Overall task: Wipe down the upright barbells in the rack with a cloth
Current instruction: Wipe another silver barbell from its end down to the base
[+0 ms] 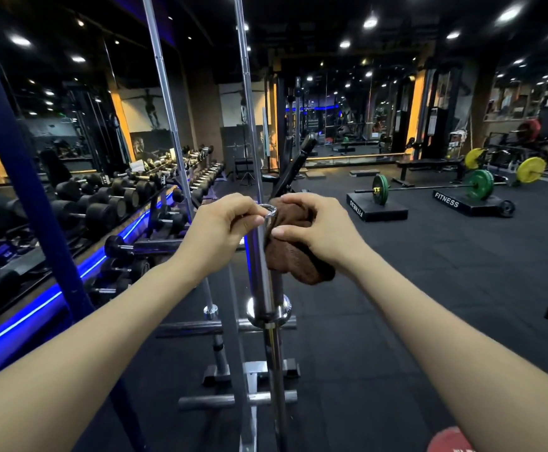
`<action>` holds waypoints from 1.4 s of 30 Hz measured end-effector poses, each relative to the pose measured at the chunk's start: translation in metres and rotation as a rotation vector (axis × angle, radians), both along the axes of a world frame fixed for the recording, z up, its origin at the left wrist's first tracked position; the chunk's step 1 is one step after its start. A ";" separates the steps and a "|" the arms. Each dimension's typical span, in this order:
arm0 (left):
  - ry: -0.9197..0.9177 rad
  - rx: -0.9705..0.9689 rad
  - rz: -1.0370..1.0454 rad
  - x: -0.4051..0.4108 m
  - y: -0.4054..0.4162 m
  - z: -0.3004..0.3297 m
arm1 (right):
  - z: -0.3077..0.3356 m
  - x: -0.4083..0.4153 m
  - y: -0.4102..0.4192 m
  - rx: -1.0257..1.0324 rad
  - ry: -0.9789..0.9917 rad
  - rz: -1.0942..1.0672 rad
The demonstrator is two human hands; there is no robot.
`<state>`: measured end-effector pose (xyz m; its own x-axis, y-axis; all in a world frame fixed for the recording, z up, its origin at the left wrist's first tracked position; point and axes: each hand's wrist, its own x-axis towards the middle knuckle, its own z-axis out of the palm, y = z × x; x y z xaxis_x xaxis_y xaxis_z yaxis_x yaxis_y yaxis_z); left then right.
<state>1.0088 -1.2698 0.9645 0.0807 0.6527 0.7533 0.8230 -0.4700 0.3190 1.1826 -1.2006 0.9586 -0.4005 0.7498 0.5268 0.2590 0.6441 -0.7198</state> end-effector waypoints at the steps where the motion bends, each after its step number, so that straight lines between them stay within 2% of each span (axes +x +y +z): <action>1: -0.005 0.000 0.001 0.000 0.001 -0.001 | -0.005 -0.002 0.000 -0.024 0.003 0.025; 6: -0.021 0.006 0.009 -0.003 0.004 -0.002 | -0.063 0.001 -0.005 -0.182 -0.193 0.036; 9: -0.019 -0.012 -0.005 0.000 0.002 0.000 | -0.055 0.005 -0.005 -0.148 -0.257 0.009; 14: 0.000 0.006 -0.019 -0.003 -0.001 -0.001 | -0.005 0.005 -0.004 -0.006 -0.021 0.020; 16: -0.010 0.007 -0.028 -0.003 0.001 -0.002 | -0.003 0.000 -0.001 -0.004 0.008 0.026; 18: -0.032 0.002 -0.022 -0.003 0.003 -0.003 | -0.021 -0.004 0.001 -0.046 -0.055 0.026; 21: -0.037 -0.010 -0.017 -0.006 0.005 -0.003 | -0.057 -0.002 -0.005 -0.158 -0.260 0.017; 25: 0.027 -0.021 -0.026 -0.004 0.002 0.003 | -0.062 0.003 -0.007 -0.190 -0.279 -0.009; 27: 0.055 -0.092 -0.032 -0.004 -0.003 0.012 | -0.061 0.002 -0.011 -0.199 -0.304 -0.039; 29: 0.054 -0.247 -0.031 -0.004 -0.013 0.031 | -0.063 0.002 -0.016 -0.231 -0.290 -0.072; 31: 0.141 -0.348 0.065 0.002 -0.018 0.048 | -0.065 0.004 -0.019 -0.235 -0.264 -0.090; 33: 0.264 -0.306 0.255 0.019 -0.021 0.052 | -0.064 0.007 -0.020 -0.245 -0.239 -0.096; 36: 0.236 -0.138 0.403 0.038 -0.024 0.037 | -0.059 0.009 -0.023 -0.267 -0.194 -0.107; 39: 0.179 -0.043 0.405 0.036 -0.020 0.024 | -0.039 0.009 -0.028 -0.250 -0.066 -0.104; 42: 0.165 -0.014 0.332 0.026 -0.015 0.021 | -0.002 0.009 -0.036 -0.096 0.046 -0.106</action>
<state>1.0344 -1.2850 0.9854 -0.0179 0.6741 0.7384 0.9708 -0.1650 0.1741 1.1913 -1.2362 0.9568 -0.2939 0.8341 0.4667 0.2875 0.5428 -0.7891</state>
